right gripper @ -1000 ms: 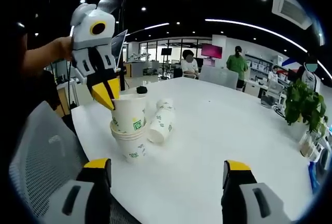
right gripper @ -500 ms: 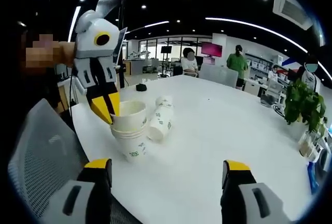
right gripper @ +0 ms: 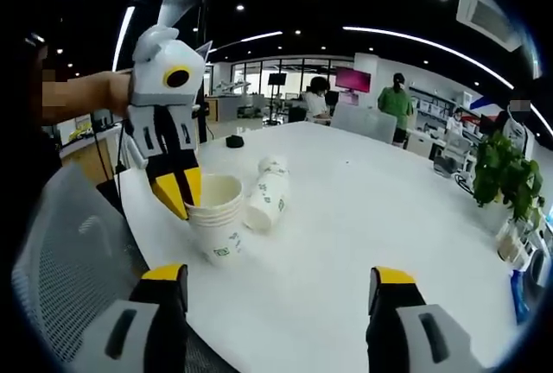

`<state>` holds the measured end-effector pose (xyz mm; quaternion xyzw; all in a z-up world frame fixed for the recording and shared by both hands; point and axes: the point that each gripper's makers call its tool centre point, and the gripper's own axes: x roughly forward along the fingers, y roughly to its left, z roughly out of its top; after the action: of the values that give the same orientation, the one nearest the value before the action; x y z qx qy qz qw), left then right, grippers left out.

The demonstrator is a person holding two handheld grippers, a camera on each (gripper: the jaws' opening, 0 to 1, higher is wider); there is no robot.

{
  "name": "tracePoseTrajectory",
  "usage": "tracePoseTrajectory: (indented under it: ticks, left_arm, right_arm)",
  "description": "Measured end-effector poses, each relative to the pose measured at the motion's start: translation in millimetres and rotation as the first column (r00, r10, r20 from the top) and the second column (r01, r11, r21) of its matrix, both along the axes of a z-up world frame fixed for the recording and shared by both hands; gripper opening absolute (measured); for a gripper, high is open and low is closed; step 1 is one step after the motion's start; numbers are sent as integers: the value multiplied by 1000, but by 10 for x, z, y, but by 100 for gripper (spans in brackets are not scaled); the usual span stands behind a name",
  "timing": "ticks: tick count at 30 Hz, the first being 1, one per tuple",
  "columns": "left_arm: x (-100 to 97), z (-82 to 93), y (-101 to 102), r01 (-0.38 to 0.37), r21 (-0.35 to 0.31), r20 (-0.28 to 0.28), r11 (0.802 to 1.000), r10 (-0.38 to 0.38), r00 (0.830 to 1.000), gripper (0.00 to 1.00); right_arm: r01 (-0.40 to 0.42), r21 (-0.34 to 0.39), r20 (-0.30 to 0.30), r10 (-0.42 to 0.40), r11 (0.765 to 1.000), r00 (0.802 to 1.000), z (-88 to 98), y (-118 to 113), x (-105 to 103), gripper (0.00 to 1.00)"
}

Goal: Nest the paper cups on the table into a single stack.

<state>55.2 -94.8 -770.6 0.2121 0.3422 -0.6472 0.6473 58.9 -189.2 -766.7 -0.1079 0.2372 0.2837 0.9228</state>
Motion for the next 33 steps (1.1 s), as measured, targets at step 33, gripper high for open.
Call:
tracePoseTrajectory:
  ticks: [33]
  left_arm:
    - [36,186,23,-31,-43,-11,999,30,999,5]
  right_arm:
    - [-7,-4,-5,7,1000,1000,-16,0,-7,87]
